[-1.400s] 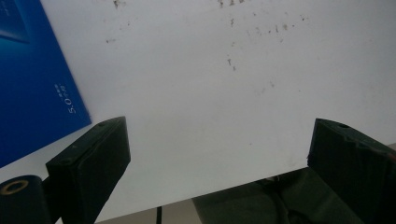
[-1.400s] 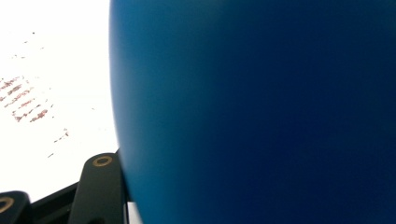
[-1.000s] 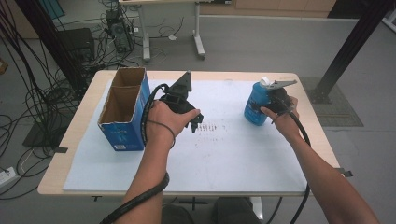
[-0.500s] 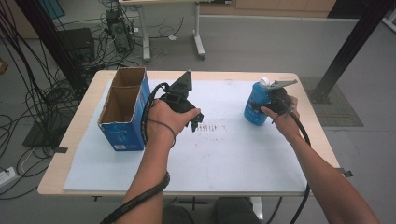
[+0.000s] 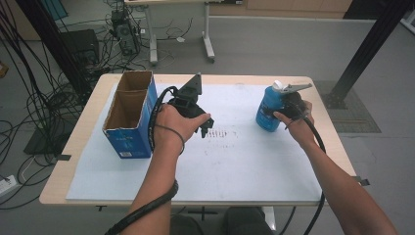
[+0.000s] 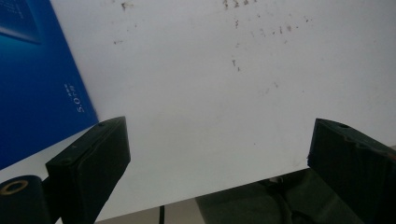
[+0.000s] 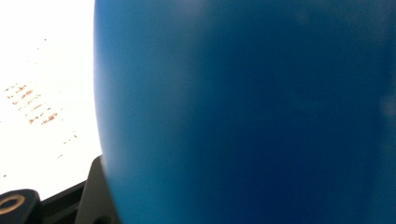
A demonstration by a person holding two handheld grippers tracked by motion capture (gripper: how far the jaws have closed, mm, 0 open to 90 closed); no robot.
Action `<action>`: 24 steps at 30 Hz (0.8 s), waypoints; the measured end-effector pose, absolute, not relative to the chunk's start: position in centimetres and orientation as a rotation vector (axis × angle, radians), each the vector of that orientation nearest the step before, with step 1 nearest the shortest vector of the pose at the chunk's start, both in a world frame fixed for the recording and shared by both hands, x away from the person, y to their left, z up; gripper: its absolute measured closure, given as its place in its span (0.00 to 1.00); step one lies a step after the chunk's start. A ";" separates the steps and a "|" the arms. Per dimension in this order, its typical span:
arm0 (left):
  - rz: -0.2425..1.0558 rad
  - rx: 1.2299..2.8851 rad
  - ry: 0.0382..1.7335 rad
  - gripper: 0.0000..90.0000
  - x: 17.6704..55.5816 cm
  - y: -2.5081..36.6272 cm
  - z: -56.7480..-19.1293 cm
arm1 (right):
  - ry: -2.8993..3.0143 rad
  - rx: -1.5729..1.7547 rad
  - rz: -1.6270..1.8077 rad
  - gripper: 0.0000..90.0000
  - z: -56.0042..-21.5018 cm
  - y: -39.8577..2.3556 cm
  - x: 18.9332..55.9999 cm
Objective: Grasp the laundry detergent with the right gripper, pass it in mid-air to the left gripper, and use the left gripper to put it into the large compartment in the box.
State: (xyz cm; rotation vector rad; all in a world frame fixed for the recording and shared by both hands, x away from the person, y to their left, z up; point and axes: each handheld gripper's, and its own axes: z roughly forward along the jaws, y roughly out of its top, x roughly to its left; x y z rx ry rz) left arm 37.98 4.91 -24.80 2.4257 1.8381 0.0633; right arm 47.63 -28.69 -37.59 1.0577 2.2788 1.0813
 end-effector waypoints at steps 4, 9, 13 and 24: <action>0.064 2.426 1.843 0.07 37.9 5.0 -24.8 | 2.279 1.061 1.081 0.46 -37.6 -28.7 47.6; 0.069 2.426 1.842 0.07 37.9 5.1 -24.7 | 2.279 1.057 1.081 0.46 -37.6 -28.7 47.6; 0.073 2.425 1.840 0.07 37.9 5.0 -24.7 | 2.278 1.059 1.080 0.46 -37.6 -28.7 47.6; 0.075 2.429 1.837 0.07 37.9 4.9 -24.6 | 2.278 1.059 1.085 0.46 -37.6 -28.7 47.6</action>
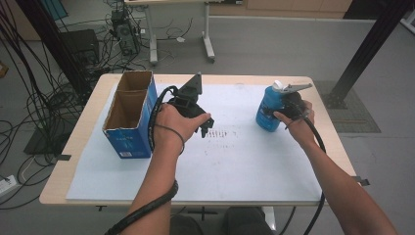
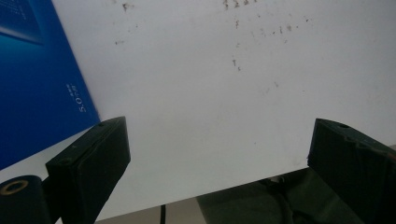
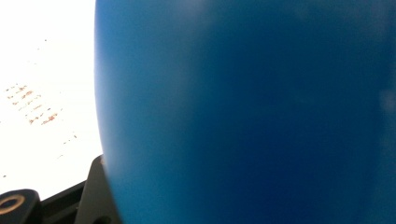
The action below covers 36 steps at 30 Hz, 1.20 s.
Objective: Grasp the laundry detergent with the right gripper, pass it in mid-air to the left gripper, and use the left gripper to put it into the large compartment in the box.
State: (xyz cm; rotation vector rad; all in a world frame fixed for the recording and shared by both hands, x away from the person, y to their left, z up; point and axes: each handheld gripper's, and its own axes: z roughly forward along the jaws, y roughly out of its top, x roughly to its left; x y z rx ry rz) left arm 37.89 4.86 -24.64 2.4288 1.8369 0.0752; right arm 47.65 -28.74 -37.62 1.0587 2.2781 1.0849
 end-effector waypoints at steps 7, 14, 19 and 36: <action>0.078 2.430 1.835 0.07 37.8 4.9 -24.5 | 2.279 1.057 1.090 0.46 -37.6 -28.8 47.7; 0.079 2.430 1.833 0.07 37.8 4.8 -24.4 | 2.278 1.061 1.091 0.46 -37.6 -28.8 47.7; 0.082 2.431 1.835 0.07 37.8 4.9 -24.4 | 2.278 1.064 1.090 0.46 -37.6 -28.8 47.7; 0.086 2.433 1.837 0.07 37.8 4.9 -24.4 | 2.279 1.065 1.104 0.47 -37.7 -28.9 47.7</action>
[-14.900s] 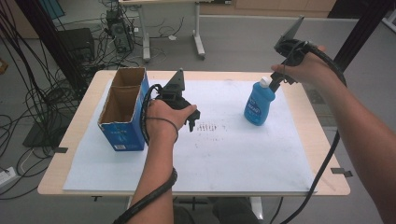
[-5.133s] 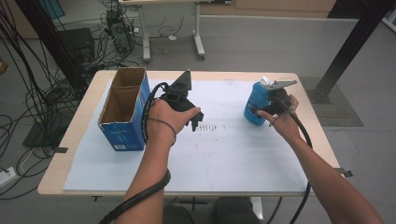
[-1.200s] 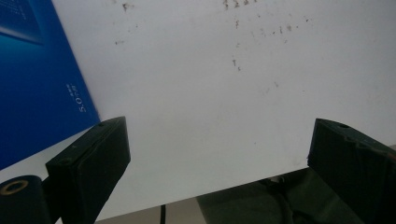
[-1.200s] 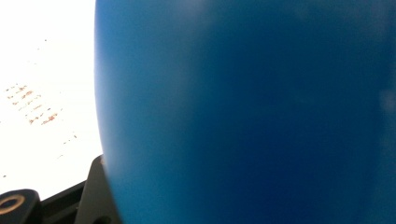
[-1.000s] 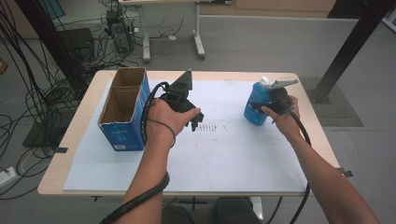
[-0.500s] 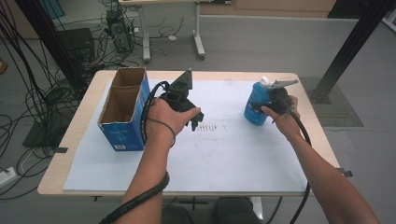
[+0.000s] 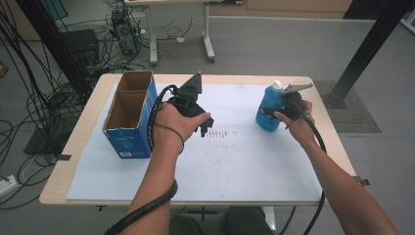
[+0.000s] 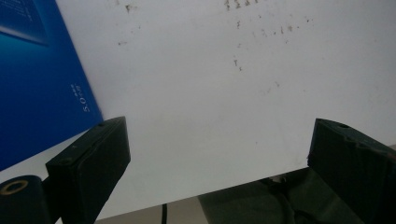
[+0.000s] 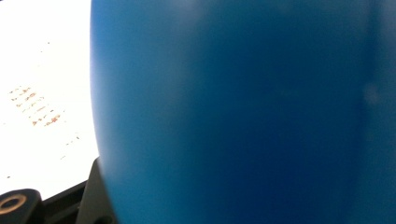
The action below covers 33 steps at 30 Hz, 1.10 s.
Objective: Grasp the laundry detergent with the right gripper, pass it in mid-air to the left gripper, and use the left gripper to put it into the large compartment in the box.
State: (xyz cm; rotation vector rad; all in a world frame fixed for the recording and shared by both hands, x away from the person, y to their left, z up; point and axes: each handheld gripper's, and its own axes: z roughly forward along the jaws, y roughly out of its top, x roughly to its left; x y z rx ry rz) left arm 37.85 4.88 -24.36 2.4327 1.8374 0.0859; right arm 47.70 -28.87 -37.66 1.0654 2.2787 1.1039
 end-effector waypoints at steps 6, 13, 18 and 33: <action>0.085 2.438 1.839 0.07 37.9 5.1 -24.4 | 2.280 1.069 1.108 0.47 -37.7 -28.9 47.7; 0.085 2.436 1.842 0.07 38.0 5.0 -24.4 | 2.283 1.067 1.113 0.48 -37.7 -28.9 47.8; 0.086 2.439 1.843 0.07 38.1 4.9 -24.5 | 2.286 1.066 1.118 0.48 -37.7 -29.0 47.8; 0.071 2.448 1.837 0.07 38.5 4.8 -24.9 | 2.292 1.064 1.111 0.50 -37.6 -28.9 47.8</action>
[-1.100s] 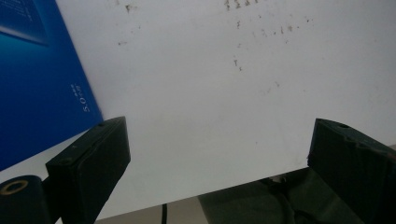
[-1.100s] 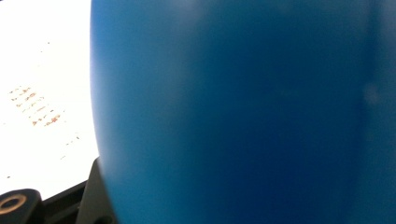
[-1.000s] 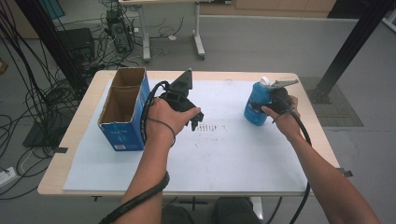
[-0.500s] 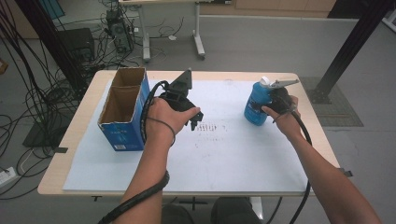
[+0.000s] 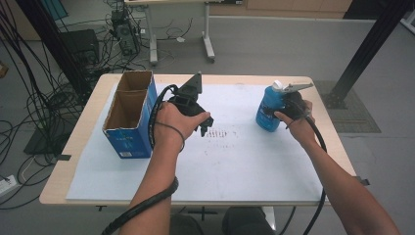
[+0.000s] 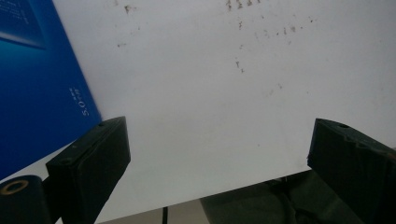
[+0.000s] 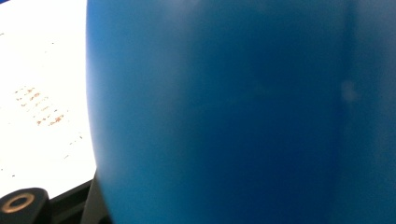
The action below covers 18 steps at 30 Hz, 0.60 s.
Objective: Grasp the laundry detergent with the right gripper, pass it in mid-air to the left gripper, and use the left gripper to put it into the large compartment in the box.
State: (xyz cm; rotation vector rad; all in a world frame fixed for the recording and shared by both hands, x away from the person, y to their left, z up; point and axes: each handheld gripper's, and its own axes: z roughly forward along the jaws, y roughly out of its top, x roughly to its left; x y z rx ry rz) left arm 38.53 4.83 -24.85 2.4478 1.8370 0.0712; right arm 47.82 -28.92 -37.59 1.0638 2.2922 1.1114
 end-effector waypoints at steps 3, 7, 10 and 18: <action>0.070 2.447 1.837 0.07 38.6 4.9 -24.8 | 2.296 1.062 1.108 0.50 -37.5 -28.9 47.8; 0.062 2.453 1.826 0.07 38.7 5.0 -24.7 | 2.296 1.069 1.113 0.50 -37.6 -28.9 47.9; 0.057 2.462 1.812 0.07 38.9 4.9 -24.5 | 2.296 1.070 1.109 0.50 -37.5 -28.9 47.9; 0.028 2.488 1.737 0.07 39.5 4.8 -23.6 | 2.312 1.041 1.067 0.50 -37.2 -28.5 47.9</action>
